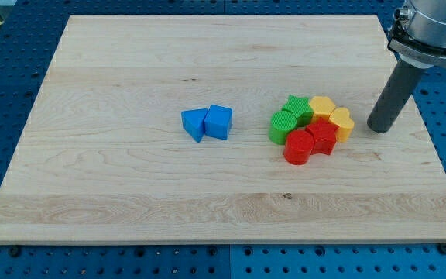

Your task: Place the arm in between the blue blocks

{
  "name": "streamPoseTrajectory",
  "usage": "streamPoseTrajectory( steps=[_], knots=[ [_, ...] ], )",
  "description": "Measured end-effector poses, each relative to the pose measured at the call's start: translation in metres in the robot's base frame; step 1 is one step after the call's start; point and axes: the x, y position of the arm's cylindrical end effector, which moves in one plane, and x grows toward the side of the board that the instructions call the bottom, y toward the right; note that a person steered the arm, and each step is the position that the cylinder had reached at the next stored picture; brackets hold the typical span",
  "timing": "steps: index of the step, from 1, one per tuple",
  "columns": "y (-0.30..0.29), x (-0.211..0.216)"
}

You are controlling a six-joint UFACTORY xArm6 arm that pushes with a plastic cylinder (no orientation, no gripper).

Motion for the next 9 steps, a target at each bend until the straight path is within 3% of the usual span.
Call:
streamPoseTrajectory(
  steps=[2, 3, 9],
  knots=[
    [-0.024, -0.066],
    [-0.027, -0.079],
    [-0.114, -0.097]
  ],
)
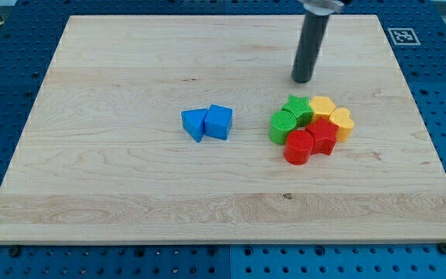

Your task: Place the arm in between the blue blocks

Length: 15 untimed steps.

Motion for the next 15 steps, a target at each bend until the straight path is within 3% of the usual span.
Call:
streamPoseTrajectory(
  steps=[2, 6, 13, 15],
  knots=[
    [-0.050, 0.000],
    [-0.112, 0.043],
    [-0.107, 0.100],
    [-0.140, 0.104]
  ],
)
